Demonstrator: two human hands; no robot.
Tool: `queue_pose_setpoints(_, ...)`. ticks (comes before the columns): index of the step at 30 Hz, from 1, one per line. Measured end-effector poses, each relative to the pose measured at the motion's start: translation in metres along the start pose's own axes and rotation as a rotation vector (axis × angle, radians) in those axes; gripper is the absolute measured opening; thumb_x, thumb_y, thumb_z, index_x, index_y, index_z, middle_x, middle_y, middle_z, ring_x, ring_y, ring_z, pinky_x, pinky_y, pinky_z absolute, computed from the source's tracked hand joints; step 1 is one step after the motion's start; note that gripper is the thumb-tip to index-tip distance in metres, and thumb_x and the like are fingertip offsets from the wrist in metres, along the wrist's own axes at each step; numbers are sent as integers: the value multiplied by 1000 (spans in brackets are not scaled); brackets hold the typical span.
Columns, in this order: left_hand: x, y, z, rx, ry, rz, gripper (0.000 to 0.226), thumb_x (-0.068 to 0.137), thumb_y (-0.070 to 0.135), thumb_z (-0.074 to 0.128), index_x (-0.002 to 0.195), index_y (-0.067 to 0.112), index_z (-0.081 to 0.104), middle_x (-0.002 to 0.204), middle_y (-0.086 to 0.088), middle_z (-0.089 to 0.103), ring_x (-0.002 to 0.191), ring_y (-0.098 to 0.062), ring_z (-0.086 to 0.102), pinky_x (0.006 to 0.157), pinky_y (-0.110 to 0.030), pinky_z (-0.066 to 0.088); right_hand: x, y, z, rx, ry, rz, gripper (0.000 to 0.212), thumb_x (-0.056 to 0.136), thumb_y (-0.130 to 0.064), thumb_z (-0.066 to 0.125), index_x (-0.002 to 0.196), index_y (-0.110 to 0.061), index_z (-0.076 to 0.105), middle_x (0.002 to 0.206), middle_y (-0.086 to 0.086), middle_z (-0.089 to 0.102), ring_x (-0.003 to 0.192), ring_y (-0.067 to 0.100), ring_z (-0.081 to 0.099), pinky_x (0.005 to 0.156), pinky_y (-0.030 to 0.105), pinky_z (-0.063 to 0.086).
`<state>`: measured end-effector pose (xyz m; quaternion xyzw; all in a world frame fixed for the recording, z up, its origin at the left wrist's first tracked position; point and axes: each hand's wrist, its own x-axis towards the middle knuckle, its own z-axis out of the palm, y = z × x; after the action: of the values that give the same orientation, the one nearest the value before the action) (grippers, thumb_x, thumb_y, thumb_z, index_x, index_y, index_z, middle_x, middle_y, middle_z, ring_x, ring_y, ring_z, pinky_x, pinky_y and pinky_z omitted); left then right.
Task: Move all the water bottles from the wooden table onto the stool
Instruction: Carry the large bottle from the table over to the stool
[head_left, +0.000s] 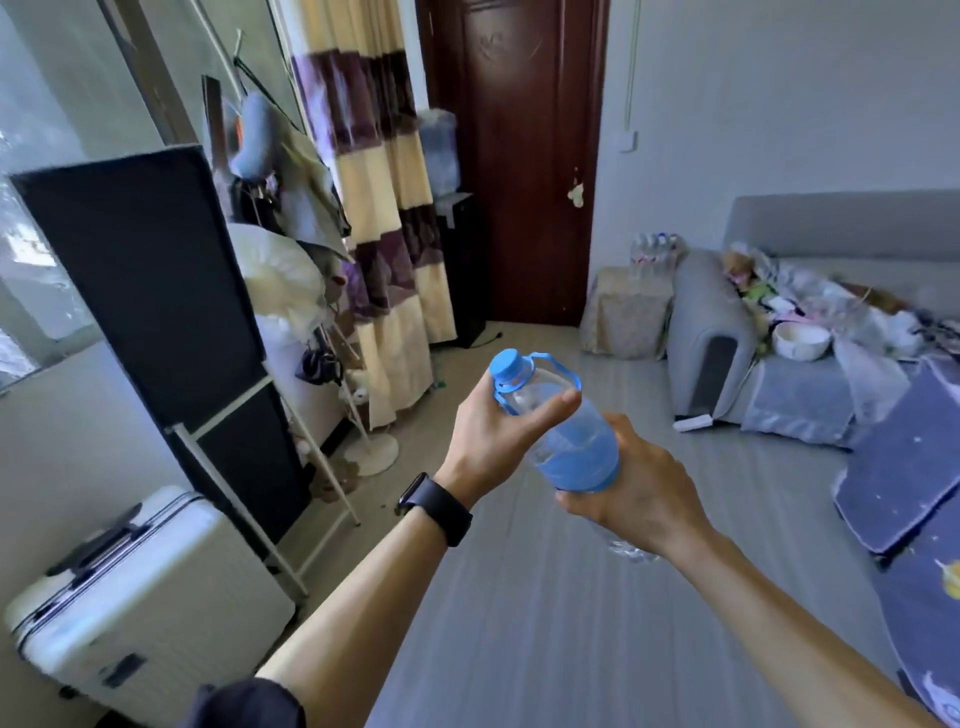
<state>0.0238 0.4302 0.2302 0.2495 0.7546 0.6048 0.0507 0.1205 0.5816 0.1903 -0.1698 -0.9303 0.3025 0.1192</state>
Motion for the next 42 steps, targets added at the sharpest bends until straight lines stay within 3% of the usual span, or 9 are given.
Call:
queue_pose_setpoints(6, 131, -26, 29, -1, -75, 2, 46, 74, 59, 81, 104, 27, 68, 101, 10, 74, 96, -6, 70, 89, -38, 58, 114, 29, -6, -1, 0, 105, 66, 57, -61, 71, 112, -45, 39, 91, -20, 64, 83, 13, 63, 70, 34, 54)
queue_pose_setpoints(11, 237, -49, 75, -6, -149, -13, 38, 77, 55, 80, 102, 28, 69, 100, 11, 74, 95, -4, 70, 87, -32, 57, 213, 78, -13, -2, 11, 130, 72, 56, -62, 71, 119, -46, 40, 97, -20, 65, 92, 15, 64, 74, 34, 53)
queue_pose_setpoints(15, 327, -62, 117, -9, -153, -16, 38, 78, 52, 80, 103, 27, 69, 99, 11, 75, 93, -3, 70, 83, -26, 56, 303, 124, -24, 17, 7, 134, 66, 55, -63, 71, 109, -46, 38, 89, -20, 64, 85, 15, 63, 69, 33, 52)
queue_pose_setpoints(21, 476, -68, 183, 11, -154, -10, 43, 76, 58, 79, 103, 27, 69, 101, 9, 75, 97, -8, 71, 90, -36, 57, 447, 181, -63, 46, -19, 117, 64, 57, -62, 71, 109, -45, 37, 90, -19, 64, 84, 13, 62, 68, 31, 51)
queue_pose_setpoints(27, 606, -85, 229, 16, -123, 6, 43, 77, 58, 78, 104, 26, 70, 102, 11, 74, 97, -5, 70, 86, -30, 56, 582, 228, -85, 27, -27, 96, 71, 57, -61, 71, 118, -47, 38, 95, -22, 63, 93, 14, 66, 74, 34, 54)
queue_pose_setpoints(31, 697, -114, 256, 22, -121, 1, 44, 76, 59, 79, 103, 26, 71, 101, 10, 75, 96, -6, 70, 89, -36, 58, 671, 257, -85, 6, -46, 123, 65, 57, -60, 69, 113, -47, 39, 93, -18, 66, 88, 17, 66, 73, 36, 55)
queue_pose_setpoints(36, 819, -154, 282, -11, -164, -7, 47, 75, 62, 78, 104, 25, 72, 102, 10, 75, 99, -8, 71, 93, -42, 57, 788, 287, -83, -12, -69, 158, 60, 58, -56, 72, 105, -49, 36, 94, -15, 65, 97, 21, 67, 76, 36, 55)
queue_pose_setpoints(42, 962, -172, 323, -17, -223, 12, 45, 77, 59, 78, 105, 25, 71, 103, 11, 74, 99, -5, 69, 91, -34, 56, 921, 326, -95, -20, -26, 199, 70, 60, -56, 76, 118, -46, 38, 97, -18, 63, 102, 23, 66, 76, 35, 52)
